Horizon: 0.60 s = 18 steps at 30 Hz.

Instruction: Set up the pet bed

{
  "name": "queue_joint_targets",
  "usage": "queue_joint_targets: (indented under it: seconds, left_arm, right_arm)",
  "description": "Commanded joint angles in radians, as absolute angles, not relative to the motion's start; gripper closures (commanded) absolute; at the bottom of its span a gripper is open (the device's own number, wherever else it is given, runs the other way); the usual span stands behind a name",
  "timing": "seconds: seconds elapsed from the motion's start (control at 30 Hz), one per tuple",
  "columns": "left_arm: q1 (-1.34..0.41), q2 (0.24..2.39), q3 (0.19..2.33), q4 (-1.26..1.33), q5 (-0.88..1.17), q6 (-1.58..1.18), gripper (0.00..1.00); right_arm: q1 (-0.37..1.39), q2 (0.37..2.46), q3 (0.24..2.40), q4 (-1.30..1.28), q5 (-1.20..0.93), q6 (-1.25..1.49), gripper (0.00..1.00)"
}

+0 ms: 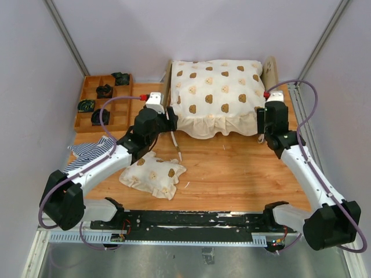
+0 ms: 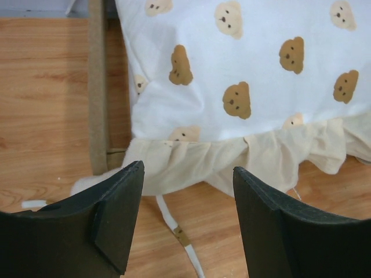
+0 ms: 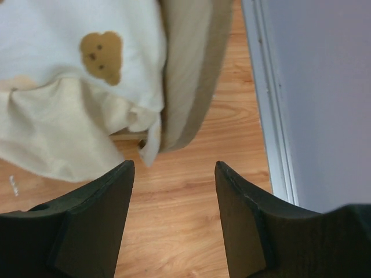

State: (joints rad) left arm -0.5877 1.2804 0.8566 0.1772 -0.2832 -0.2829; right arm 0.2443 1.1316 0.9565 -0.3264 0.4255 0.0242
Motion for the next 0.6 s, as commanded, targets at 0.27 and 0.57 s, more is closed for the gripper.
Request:
queue_joint_targets:
  seconds: [0.27,0.57]
  left_arm:
    - [-0.681,1.23,0.844,0.137,-0.224,-0.221,0.33]
    - [-0.727,1.22,0.835,0.136,-0.25,-0.194,0.33]
  right_arm:
    - [0.052,1.3,1.092,-0.199,0.293,-0.045,0.49]
    - [0.057,1.312,1.079,-0.218,0.097,-0.069,0.88]
